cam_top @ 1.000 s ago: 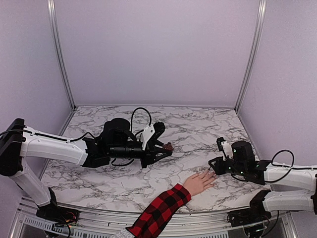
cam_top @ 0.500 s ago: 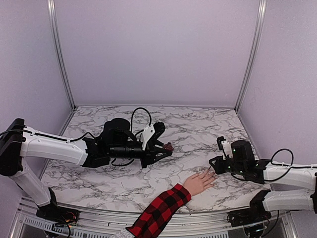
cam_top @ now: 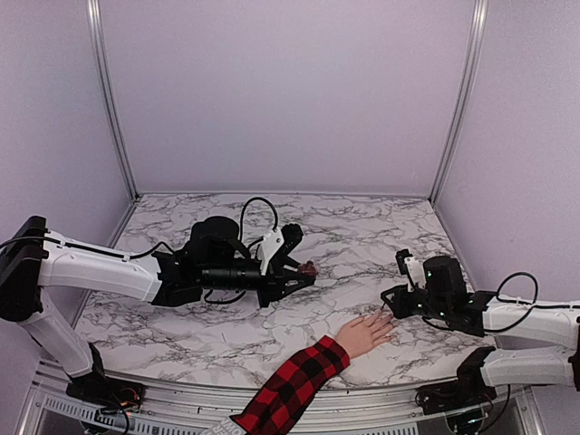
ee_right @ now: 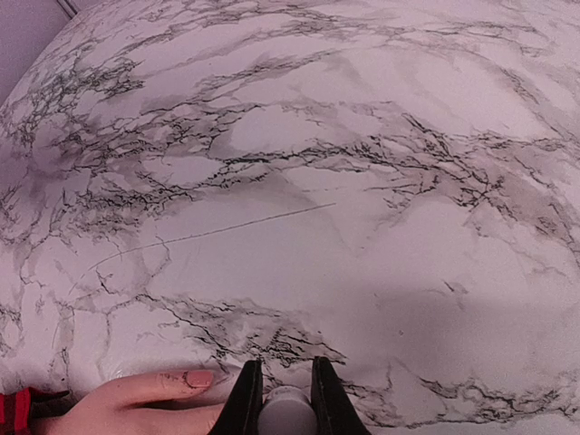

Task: Paint the nails
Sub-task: Paint the hand on the nail.

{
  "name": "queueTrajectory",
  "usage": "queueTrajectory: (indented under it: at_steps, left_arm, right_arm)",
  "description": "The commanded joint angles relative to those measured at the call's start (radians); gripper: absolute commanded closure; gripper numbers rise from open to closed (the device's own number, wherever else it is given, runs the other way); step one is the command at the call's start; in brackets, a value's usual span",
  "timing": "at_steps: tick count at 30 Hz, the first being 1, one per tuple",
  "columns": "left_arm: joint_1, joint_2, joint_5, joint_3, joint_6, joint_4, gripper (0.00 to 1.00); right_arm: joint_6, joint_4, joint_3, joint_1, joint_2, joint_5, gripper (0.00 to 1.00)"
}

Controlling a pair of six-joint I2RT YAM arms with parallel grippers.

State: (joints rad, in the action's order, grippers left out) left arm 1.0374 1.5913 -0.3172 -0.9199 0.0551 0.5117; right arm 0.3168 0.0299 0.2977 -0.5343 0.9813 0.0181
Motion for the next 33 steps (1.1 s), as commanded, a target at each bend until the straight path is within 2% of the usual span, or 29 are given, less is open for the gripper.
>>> queueTrajectory:
  at_steps: [1,33]
  left_arm:
    - [-0.007,0.012,-0.02,-0.039,0.003,0.037,1.0]
    - [-0.011,0.007,-0.019,-0.032,0.004,0.037,1.0]
  right_arm:
    - [0.005,0.008,0.029,0.005,-0.01,-0.001,1.0]
    - [0.037,-0.023,0.049,0.005,0.032,-0.094,1.0]
